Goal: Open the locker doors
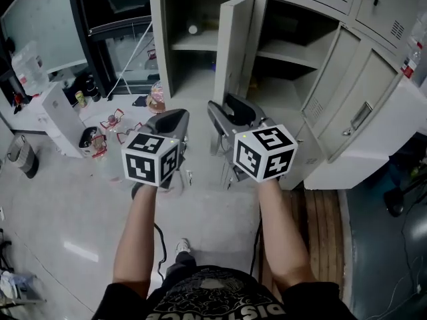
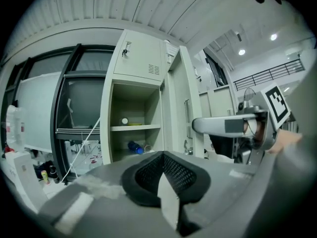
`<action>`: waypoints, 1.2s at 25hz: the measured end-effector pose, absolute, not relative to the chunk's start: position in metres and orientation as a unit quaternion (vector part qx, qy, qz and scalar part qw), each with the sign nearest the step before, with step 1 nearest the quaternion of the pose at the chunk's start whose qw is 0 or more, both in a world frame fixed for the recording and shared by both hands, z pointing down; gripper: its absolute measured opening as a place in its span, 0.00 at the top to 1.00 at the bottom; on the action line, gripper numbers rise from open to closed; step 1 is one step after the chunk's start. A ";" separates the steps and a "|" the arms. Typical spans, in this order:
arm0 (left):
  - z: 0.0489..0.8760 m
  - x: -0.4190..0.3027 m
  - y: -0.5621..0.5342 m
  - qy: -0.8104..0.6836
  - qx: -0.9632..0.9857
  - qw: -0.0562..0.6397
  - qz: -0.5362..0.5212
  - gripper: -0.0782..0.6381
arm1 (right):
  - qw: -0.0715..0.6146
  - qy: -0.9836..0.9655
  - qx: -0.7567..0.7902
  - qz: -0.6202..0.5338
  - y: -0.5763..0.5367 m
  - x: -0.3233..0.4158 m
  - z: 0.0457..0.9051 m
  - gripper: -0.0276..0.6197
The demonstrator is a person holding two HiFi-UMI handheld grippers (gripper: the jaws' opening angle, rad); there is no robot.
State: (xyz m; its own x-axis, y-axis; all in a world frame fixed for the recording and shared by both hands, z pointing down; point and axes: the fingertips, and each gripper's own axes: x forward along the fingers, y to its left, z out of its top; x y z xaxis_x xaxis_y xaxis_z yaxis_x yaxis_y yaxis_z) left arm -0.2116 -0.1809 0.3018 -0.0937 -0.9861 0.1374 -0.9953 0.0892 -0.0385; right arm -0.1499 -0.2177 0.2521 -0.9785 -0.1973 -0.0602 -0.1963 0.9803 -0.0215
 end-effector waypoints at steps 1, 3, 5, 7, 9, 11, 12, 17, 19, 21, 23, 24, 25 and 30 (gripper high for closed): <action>0.301 -0.208 -0.183 -0.734 0.675 0.037 0.061 0.89 | 0.032 0.994 -0.102 -0.008 -0.219 -0.145 0.252 0.70; 0.299 -0.199 -0.190 -0.727 0.683 0.034 0.063 0.89 | 0.033 0.994 -0.107 -0.009 -0.224 -0.136 0.251 0.70; 0.297 -0.191 -0.198 -0.718 0.692 0.033 0.066 0.89 | 0.034 0.993 -0.113 -0.011 -0.229 -0.127 0.251 0.70; 0.296 -0.183 -0.206 -0.709 0.701 0.031 0.069 0.89 | 0.035 0.992 -0.123 -0.011 -0.234 -0.120 0.251 0.70; 0.295 -0.178 -0.212 -0.700 0.710 0.029 0.071 0.89 | 0.038 0.990 -0.136 -0.011 -0.239 -0.113 0.251 0.72; 0.294 -0.174 -0.218 -0.691 0.718 0.028 0.072 0.89 | 0.041 0.988 -0.146 -0.011 -0.243 -0.107 0.250 0.73; 0.293 -0.171 -0.222 -0.687 0.723 0.027 0.072 0.89 | 0.042 0.988 -0.150 -0.011 -0.244 -0.105 0.250 0.73; 0.292 -0.156 -0.240 -0.659 0.747 0.023 0.077 0.89 | 0.036 0.985 -0.169 -0.002 -0.251 -0.093 0.249 0.73; 0.291 -0.150 -0.247 -0.648 0.758 0.021 0.078 0.89 | 0.036 0.983 -0.179 -0.002 -0.255 -0.086 0.248 0.73; 0.290 -0.144 -0.254 -0.638 0.766 0.020 0.079 0.89 | 0.038 0.981 -0.189 -0.004 -0.259 -0.079 0.248 0.73; 0.290 -0.138 -0.260 -0.627 0.775 0.019 0.079 0.89 | 0.040 0.978 -0.203 -0.006 -0.265 -0.071 0.248 0.73; 0.290 -0.134 -0.263 -0.622 0.779 0.018 0.079 0.89 | 0.042 0.977 -0.210 -0.007 -0.268 -0.066 0.248 0.73; 0.291 -0.130 -0.266 -0.617 0.783 0.018 0.080 0.89 | 0.043 0.975 -0.218 -0.008 -0.271 -0.061 0.248 0.73; 0.291 -0.112 -0.276 -0.598 0.797 0.015 0.083 0.89 | 0.044 0.965 -0.259 -0.012 -0.288 -0.039 0.248 0.78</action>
State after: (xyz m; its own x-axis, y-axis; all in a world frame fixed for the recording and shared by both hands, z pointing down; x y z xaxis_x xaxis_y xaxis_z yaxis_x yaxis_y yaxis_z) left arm -0.1121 -0.2764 0.2914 0.2711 -0.9508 0.1500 -0.9558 -0.2844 -0.0750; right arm -0.0387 -0.2876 0.2484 -0.8622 -0.5003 -0.0795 -0.4982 0.8658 -0.0456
